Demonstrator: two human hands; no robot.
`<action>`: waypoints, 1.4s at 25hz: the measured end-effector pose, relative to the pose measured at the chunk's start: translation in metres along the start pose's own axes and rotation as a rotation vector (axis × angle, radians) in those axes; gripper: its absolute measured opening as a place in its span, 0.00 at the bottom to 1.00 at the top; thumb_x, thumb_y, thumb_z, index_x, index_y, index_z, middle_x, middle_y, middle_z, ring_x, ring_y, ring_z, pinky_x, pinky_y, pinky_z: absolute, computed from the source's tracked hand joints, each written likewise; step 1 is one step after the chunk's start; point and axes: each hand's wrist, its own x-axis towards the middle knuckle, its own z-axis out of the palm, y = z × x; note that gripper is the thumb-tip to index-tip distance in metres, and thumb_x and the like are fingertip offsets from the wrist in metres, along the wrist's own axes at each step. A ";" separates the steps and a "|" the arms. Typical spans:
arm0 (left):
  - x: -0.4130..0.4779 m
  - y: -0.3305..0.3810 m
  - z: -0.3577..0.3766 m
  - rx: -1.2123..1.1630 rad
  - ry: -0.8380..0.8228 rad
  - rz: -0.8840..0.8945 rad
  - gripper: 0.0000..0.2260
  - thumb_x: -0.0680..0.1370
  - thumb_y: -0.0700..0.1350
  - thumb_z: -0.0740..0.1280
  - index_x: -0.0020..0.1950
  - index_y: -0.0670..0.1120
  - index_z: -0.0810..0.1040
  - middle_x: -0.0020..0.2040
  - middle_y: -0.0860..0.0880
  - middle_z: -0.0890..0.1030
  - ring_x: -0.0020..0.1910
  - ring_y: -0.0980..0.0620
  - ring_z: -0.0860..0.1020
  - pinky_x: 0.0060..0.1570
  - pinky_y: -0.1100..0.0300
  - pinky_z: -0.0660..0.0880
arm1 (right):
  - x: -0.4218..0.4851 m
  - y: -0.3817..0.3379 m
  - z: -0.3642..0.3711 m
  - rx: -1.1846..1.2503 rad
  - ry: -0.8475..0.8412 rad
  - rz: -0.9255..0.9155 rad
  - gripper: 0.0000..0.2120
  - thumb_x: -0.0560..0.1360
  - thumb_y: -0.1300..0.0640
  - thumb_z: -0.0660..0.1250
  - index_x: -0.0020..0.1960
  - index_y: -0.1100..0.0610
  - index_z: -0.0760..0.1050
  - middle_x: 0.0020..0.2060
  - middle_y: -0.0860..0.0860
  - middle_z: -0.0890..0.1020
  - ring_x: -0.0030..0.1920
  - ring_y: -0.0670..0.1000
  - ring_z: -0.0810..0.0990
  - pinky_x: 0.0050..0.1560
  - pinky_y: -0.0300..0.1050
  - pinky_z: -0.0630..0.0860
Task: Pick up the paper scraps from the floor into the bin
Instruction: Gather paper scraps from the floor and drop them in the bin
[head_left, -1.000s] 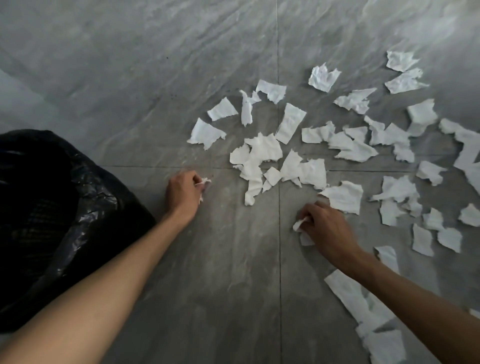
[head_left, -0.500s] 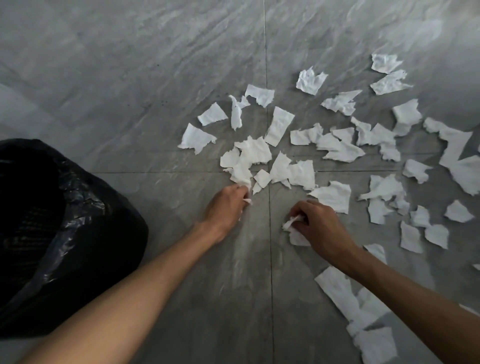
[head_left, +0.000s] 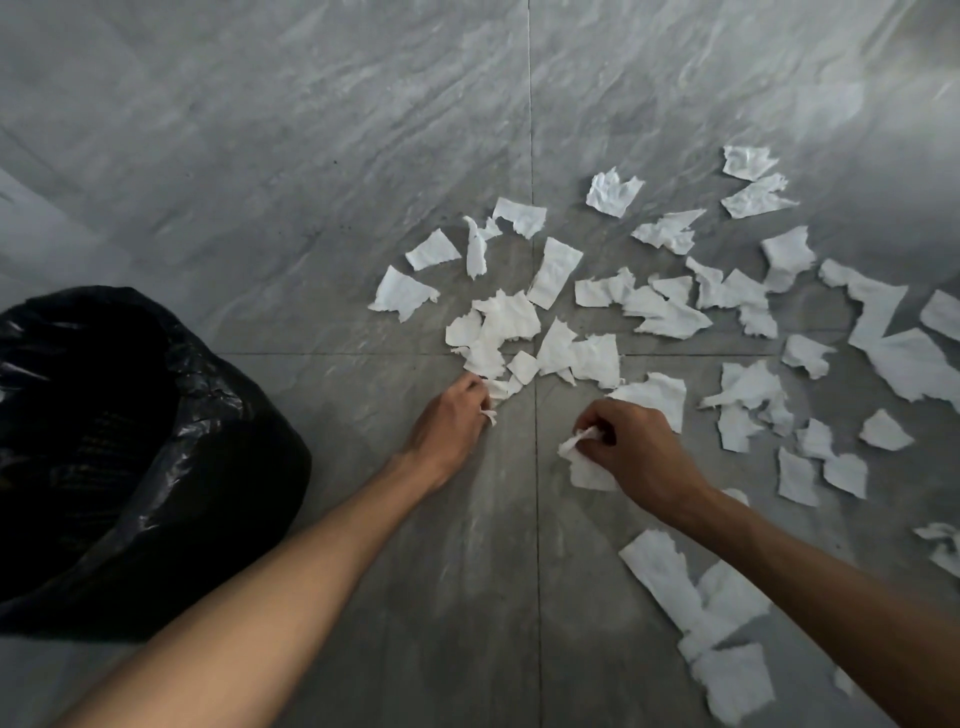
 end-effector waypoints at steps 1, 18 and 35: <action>0.002 0.000 0.001 0.001 0.014 -0.012 0.04 0.74 0.35 0.67 0.46 0.41 0.76 0.51 0.44 0.79 0.44 0.41 0.79 0.44 0.49 0.75 | 0.000 0.001 -0.001 0.001 -0.001 0.004 0.03 0.70 0.61 0.71 0.42 0.55 0.80 0.34 0.46 0.78 0.34 0.43 0.73 0.33 0.31 0.66; -0.133 0.032 -0.256 -0.148 0.598 -0.081 0.04 0.71 0.48 0.73 0.42 0.51 0.79 0.29 0.50 0.79 0.28 0.47 0.77 0.28 0.57 0.72 | 0.031 -0.162 0.022 0.563 -0.233 0.063 0.01 0.72 0.60 0.71 0.43 0.57 0.80 0.32 0.51 0.82 0.33 0.49 0.80 0.40 0.46 0.79; -0.165 -0.052 -0.253 0.020 0.567 -0.594 0.18 0.72 0.40 0.66 0.61 0.54 0.73 0.60 0.52 0.77 0.56 0.52 0.76 0.52 0.56 0.74 | 0.062 -0.313 0.040 0.251 -0.358 -0.361 0.20 0.68 0.61 0.71 0.60 0.53 0.78 0.51 0.51 0.83 0.48 0.51 0.82 0.50 0.45 0.80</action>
